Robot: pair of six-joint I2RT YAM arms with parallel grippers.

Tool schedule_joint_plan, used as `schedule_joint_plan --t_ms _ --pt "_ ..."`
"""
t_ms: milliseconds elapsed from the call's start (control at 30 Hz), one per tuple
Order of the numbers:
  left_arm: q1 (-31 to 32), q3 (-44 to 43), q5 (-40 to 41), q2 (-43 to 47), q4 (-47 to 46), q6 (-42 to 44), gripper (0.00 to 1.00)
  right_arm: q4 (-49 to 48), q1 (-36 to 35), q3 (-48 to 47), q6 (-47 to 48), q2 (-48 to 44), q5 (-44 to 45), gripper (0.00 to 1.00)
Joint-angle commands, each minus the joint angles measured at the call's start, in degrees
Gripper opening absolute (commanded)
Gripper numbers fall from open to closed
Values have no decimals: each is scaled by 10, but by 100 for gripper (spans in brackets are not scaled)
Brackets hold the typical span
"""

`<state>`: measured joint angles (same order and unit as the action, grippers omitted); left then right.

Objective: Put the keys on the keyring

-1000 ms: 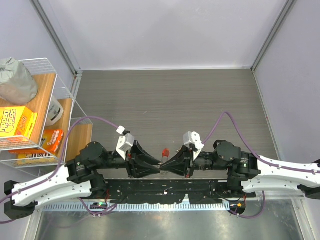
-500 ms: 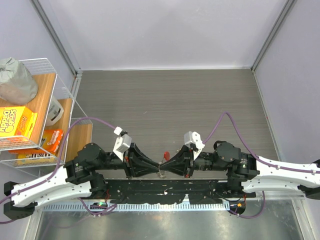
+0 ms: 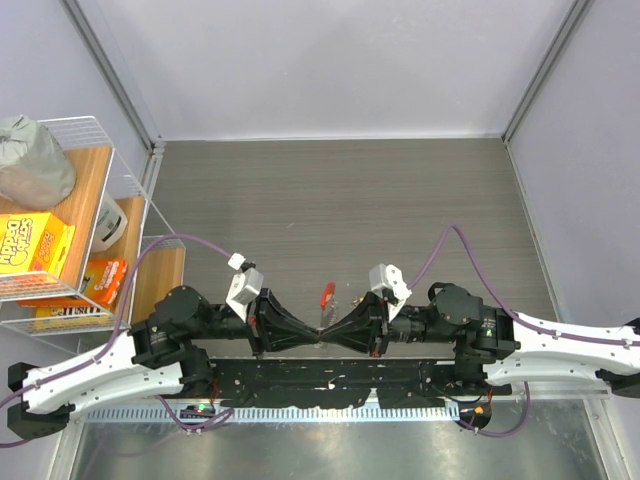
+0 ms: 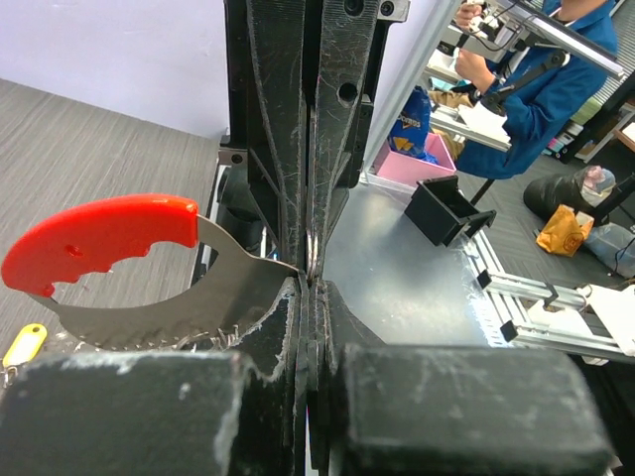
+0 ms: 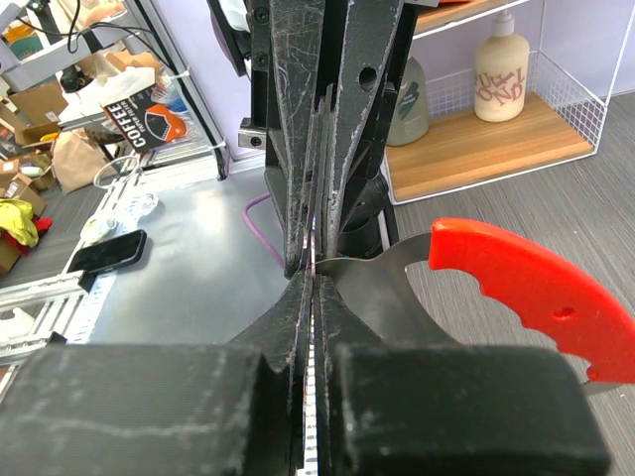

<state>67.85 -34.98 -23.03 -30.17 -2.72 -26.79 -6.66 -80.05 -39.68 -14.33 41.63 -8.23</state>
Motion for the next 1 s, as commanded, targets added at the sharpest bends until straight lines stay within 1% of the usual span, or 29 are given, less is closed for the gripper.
schedule_joint_plan --t_ms 0,333,667,700,800,833,867,967 --pt "2 -6 12 -15 -43 4 0 -52 -11 -15 -2 11 -8 5" --pt "1 -10 32 -10 -39 9 0 -21 -27 -20 12 23 -11 5" --pt "2 -3 11 4 -63 -5 0 7 -27 -17 14 13 3 6" --pt "2 -3 10 5 -63 -5 0 7 -27 -18 12 13 5 14" --pt "2 -2 11 9 -63 -7 0 19 -27 -17 11 13 8 22" --pt "2 -1 13 10 -63 -7 0 21 -27 -16 10 10 9 28" --pt "2 0 15 11 -62 -6 0 22 -27 -15 11 9 10 31" --pt "2 2 16 12 -62 -9 0 26 -27 -13 11 2 15 33"
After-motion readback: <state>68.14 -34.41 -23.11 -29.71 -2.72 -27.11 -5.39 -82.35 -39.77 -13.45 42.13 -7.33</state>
